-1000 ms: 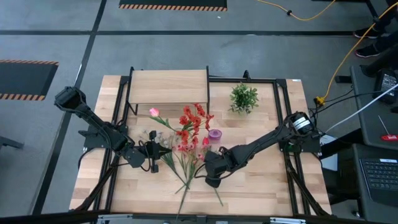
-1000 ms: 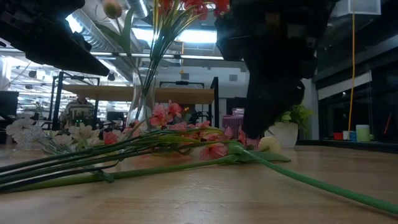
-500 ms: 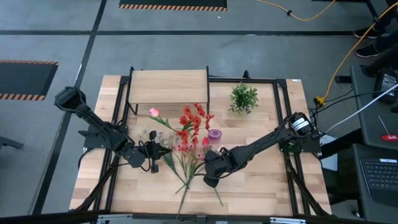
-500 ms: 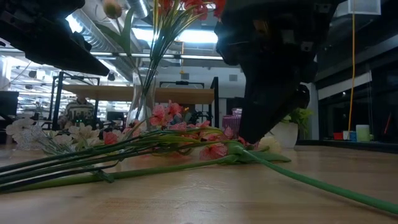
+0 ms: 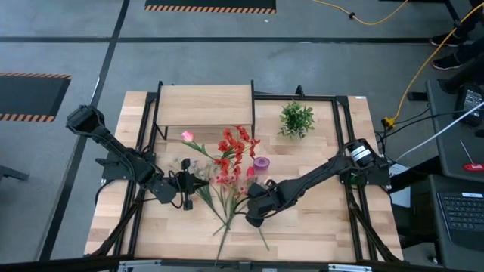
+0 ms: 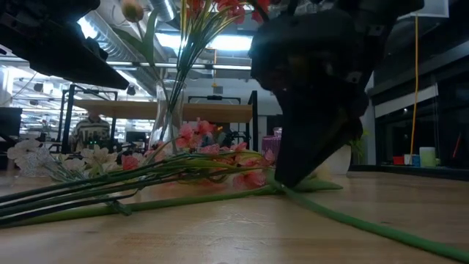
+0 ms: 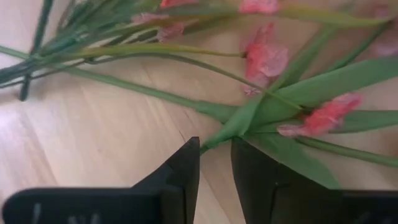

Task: Pick and place flowers into a vace then onto a shelf
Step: Put the red tulip into the transparent vase

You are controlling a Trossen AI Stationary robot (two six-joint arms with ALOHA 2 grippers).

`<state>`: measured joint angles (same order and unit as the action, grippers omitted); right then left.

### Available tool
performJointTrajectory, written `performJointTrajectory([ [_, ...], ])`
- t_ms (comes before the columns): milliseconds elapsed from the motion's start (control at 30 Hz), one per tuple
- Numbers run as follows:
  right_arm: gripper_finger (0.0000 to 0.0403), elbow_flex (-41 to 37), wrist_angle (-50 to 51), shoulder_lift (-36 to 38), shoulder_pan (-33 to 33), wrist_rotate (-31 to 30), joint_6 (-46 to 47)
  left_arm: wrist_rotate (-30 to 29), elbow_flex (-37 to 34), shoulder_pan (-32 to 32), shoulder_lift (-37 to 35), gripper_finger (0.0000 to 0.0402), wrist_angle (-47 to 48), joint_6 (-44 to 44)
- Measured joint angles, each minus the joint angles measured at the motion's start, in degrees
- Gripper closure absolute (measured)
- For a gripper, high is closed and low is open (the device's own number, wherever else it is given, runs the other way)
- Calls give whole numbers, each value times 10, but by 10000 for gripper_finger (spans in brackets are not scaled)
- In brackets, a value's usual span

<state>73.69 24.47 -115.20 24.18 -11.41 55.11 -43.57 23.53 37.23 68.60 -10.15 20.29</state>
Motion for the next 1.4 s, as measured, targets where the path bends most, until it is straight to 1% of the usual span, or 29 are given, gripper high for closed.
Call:
performJointTrajectory([
  [333,309,0,-33,-4,0,6,3,2,0,0,0,394,1,0],
  [967,308,0,-25,-4,-4,6,2,2,0,0,0,394,1,0],
  [1067,306,0,-36,-4,-4,5,8,2,0,0,0,393,1,0],
  [1167,293,0,-49,-4,-4,7,17,2,0,0,0,396,1,0],
  [1400,244,0,-46,-5,-4,10,29,2,0,0,0,396,1,0],
])
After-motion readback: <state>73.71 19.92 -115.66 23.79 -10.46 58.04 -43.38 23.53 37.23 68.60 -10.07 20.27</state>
